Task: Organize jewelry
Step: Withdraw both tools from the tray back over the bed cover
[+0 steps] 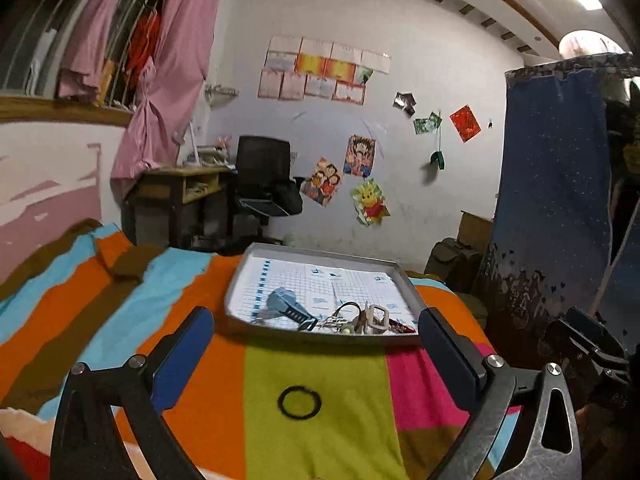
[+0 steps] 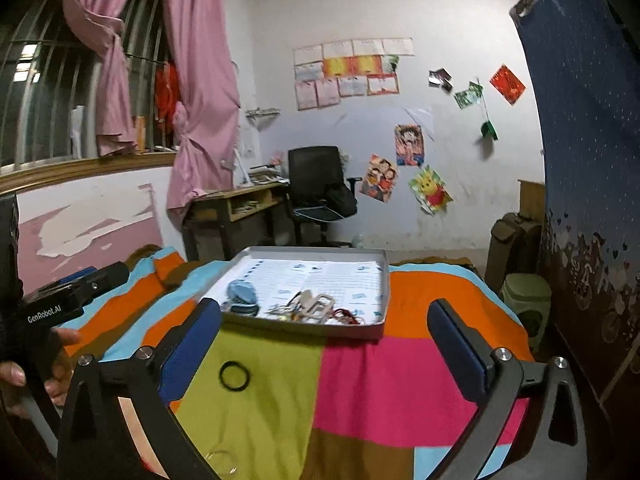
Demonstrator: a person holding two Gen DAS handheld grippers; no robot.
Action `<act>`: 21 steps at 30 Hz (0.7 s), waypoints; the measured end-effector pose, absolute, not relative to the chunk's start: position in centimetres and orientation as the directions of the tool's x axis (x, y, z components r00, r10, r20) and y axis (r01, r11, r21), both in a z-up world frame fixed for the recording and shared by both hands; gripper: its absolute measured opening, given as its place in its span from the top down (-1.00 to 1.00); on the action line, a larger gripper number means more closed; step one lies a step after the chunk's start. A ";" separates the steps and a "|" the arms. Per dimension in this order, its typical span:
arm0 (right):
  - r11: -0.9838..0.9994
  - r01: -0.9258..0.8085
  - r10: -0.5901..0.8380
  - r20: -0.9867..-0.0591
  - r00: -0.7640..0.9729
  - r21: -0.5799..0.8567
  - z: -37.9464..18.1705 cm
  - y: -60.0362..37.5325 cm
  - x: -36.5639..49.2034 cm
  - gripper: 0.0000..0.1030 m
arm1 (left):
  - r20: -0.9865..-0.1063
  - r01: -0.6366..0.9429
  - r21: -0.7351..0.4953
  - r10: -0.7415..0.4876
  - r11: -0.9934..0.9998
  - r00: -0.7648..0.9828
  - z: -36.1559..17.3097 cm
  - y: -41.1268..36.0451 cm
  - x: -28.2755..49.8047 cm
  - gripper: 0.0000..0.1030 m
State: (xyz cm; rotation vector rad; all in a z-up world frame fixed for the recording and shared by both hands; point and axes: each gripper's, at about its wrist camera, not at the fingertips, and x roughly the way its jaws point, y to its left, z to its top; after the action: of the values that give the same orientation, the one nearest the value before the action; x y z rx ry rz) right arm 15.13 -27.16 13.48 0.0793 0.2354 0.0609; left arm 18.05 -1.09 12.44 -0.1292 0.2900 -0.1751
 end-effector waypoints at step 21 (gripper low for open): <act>0.990 -0.132 0.141 -0.220 0.965 0.054 9.0 -24.1 3.1 -0.97 | -0.293 0.035 -0.125 -0.071 0.991 0.953 8.3 3.6 5.0 -1.00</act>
State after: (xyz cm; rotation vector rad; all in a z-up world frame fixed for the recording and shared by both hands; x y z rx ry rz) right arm 3.12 -24.07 9.03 0.0390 0.2249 0.1382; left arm 5.04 3.63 8.29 -0.1193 0.3016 -0.0541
